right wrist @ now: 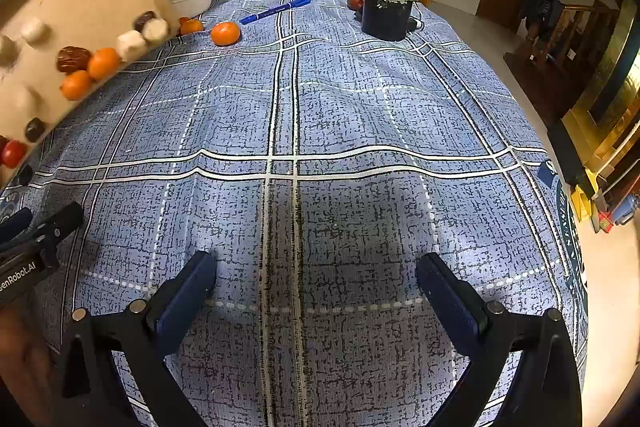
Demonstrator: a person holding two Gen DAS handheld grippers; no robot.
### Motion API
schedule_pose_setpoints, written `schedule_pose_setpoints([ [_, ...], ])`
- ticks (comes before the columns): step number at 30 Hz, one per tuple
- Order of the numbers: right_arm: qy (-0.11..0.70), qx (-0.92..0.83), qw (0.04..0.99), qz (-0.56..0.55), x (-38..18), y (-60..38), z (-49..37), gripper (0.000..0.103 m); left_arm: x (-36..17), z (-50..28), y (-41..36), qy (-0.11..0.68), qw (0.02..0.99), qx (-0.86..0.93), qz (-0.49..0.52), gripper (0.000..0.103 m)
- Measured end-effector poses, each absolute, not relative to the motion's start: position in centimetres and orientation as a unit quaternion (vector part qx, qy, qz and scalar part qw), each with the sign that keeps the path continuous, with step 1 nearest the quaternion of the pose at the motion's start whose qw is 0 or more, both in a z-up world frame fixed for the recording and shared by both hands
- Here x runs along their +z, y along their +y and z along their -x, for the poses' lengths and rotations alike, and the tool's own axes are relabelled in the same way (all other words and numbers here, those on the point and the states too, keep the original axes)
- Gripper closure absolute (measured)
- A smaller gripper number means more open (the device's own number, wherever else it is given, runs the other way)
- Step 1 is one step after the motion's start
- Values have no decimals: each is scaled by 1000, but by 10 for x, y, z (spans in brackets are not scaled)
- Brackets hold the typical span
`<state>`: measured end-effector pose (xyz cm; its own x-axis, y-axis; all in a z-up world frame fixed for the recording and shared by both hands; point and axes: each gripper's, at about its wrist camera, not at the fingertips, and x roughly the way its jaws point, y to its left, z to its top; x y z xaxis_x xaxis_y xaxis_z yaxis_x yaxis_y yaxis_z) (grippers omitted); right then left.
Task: Organize fruits
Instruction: 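Move both tools over the fruits scattered beside the cardboard tray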
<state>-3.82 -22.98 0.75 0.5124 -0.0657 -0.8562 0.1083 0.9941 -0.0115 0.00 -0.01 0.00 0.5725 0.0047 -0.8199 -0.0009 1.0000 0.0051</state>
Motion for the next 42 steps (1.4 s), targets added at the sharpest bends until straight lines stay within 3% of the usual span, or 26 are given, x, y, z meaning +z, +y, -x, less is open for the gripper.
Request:
schedule_pose_setpoints([
  [42,490,-50,870,-22,8,-229,38,1,-1,-1,-1,463,887,1,0,0],
])
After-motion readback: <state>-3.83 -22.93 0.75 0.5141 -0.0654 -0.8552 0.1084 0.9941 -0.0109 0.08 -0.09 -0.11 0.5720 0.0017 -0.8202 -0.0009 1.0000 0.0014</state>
